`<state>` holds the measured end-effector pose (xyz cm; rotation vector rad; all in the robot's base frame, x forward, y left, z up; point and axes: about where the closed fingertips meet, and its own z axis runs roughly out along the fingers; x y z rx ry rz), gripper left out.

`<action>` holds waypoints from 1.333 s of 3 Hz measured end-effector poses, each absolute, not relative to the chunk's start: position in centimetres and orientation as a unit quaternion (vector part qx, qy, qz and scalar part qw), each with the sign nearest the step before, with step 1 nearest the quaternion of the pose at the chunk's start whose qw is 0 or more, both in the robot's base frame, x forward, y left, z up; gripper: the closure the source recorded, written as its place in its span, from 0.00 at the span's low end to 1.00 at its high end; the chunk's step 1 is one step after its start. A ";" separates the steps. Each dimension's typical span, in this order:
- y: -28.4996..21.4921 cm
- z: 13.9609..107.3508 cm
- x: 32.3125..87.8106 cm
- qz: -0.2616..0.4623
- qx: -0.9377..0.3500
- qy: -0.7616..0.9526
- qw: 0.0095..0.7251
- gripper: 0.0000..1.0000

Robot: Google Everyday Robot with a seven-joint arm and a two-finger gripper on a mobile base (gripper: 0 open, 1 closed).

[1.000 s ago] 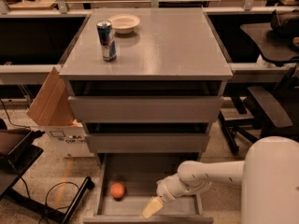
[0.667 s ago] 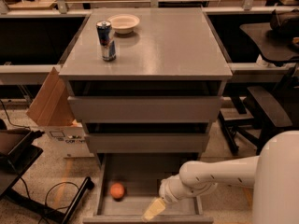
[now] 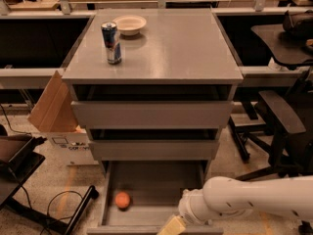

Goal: Place orange into bottom drawer

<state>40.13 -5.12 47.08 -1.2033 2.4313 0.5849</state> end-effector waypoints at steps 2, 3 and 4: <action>-9.2 54.9 39.0 0.164 -0.399 0.877 0.211 0.00; -10.2 56.9 39.9 0.139 -0.390 0.891 0.186 0.00; -9.2 57.0 40.4 0.143 -0.372 0.900 0.176 0.00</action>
Offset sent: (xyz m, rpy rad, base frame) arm -0.0013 -0.0583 0.1157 -0.1052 -0.0576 -0.1449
